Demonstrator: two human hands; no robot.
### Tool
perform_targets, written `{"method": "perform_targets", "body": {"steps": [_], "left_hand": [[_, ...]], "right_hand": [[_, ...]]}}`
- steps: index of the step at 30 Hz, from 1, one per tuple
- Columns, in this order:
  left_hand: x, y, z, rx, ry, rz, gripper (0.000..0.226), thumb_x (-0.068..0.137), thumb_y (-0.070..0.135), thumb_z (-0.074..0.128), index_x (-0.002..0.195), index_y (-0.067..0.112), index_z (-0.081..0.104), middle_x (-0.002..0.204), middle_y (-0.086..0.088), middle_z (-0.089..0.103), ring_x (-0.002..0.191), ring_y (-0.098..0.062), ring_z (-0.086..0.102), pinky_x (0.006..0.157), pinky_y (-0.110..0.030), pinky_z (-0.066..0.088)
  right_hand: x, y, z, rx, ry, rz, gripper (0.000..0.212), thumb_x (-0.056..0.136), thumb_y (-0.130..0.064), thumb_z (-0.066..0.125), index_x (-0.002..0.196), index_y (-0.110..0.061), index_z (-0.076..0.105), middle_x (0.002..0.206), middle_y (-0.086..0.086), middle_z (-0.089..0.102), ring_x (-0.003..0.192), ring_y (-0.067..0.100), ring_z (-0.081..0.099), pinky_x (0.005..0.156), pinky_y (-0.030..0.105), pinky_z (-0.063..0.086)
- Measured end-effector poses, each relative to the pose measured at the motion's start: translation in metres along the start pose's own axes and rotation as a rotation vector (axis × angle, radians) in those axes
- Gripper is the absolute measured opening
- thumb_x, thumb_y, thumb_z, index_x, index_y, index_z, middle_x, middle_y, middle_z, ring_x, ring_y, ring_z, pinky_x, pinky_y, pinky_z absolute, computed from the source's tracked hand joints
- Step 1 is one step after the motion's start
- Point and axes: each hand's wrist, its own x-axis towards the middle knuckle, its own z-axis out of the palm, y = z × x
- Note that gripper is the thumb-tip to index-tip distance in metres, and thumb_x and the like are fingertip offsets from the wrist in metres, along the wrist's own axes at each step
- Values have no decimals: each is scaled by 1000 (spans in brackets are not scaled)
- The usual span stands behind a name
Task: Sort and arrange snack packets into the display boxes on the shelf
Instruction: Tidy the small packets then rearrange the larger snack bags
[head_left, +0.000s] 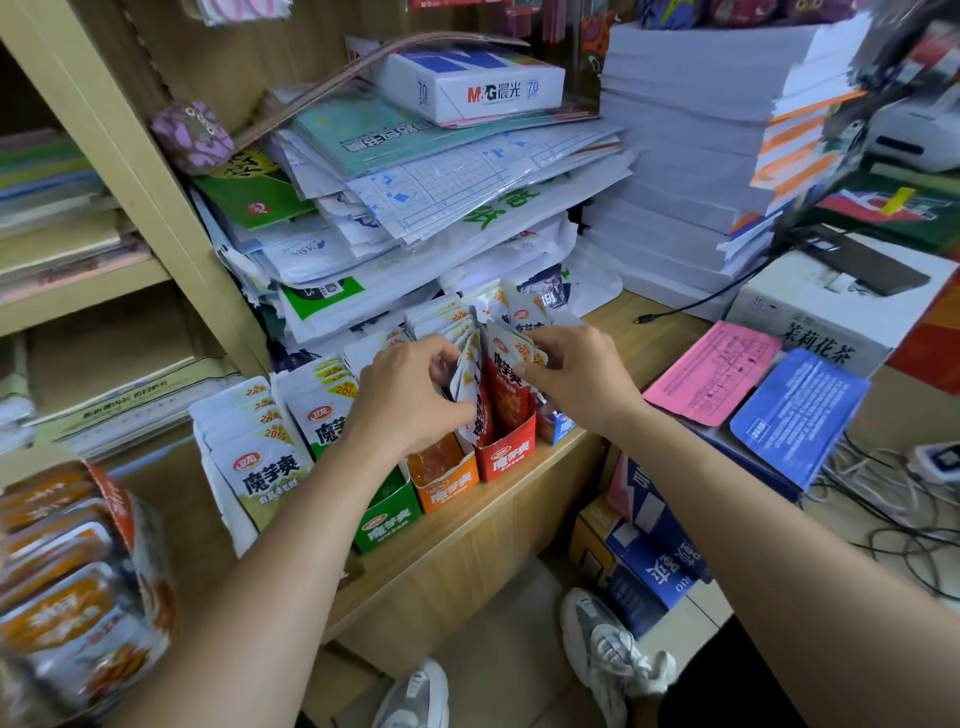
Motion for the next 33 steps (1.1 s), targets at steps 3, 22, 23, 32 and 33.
{"method": "perform_targets", "body": {"steps": [3,22,23,32,33], "left_hand": [[4,-3,2,-20,27,23,40,80,16,78,119,25,71,82,19,58,86,-13,62,88,-33,53],[21,-15,25,-45,344,261,48,80,31,83,122,27,60,119,7,54,79,-6,53,64,-25,46],[21,-14,23,4,317,308,53,80,34,82,128,31,59,127,9,50,81,-8,53,62,-26,47],[29,-20,23,-101,309,414,4,81,28,78,85,28,79,86,13,69,88,-16,54,72,-39,48],[29,-20,22,-155,321,380,5,82,29,78,86,29,80,84,16,69,87,-14,54,72,-38,49]], "right_hand": [[0,-1,1,-34,33,-20,20,94,-19,69,113,-18,73,89,7,76,53,11,70,56,39,61],[-3,-2,0,45,43,16,31,84,-25,80,113,-15,73,96,1,77,58,7,70,67,28,61],[-3,-1,0,57,13,22,33,83,-23,81,113,-14,73,97,2,76,59,7,70,67,30,62],[-9,-5,-4,-43,-103,-99,25,85,-14,79,110,-15,76,89,-12,71,69,-9,64,69,10,54],[-9,-4,-3,-47,-82,-99,20,86,-14,78,106,-15,78,79,-18,68,62,-10,61,64,9,50]]}}
